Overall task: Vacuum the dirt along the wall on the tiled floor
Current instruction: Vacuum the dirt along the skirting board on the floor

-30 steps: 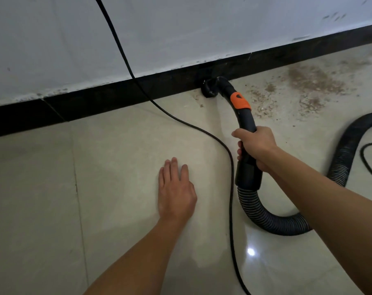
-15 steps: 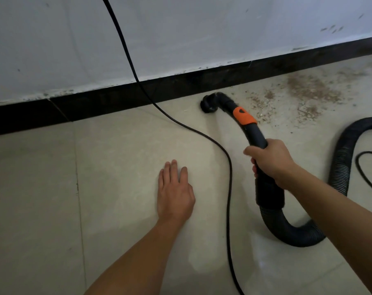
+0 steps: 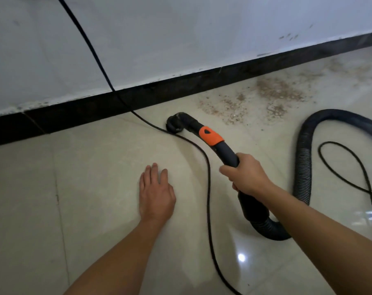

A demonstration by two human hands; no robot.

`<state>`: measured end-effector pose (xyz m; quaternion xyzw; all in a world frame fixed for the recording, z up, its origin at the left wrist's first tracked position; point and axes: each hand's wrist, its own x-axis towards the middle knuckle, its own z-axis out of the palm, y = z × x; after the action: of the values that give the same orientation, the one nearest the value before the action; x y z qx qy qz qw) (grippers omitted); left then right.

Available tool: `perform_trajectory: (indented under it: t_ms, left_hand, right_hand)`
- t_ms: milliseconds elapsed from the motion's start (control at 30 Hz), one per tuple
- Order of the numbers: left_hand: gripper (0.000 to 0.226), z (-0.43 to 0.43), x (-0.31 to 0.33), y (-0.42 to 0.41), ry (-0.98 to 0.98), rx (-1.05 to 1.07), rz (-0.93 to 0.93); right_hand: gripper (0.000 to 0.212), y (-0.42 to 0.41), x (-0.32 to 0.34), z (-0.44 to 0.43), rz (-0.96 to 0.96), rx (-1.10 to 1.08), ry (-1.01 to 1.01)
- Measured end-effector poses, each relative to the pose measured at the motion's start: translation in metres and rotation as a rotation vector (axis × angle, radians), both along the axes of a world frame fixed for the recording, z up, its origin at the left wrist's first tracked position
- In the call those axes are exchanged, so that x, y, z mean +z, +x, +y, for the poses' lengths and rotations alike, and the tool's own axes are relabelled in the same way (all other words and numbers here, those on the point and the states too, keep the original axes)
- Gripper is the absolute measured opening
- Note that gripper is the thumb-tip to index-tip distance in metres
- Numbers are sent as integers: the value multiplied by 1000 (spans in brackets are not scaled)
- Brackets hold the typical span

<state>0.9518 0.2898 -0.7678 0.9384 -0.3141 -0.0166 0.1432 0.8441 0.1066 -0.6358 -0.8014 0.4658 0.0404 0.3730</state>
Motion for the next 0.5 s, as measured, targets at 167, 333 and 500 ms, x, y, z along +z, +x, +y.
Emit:
perform_trajectory:
  t_ms: [167,333,500]
  left_hand:
    - [48,0,0,-2,-55,2,-10]
    - [49,-1,0,-3,-27,-2,-4]
    - [47,-11,5,-8,-36,27,42]
  right_hand:
    - [14,-116,1,3,34,-115,-13]
    - [13,-205,8,9,23,-272,11]
    - [17,-239,15,1,-75,-452,66]
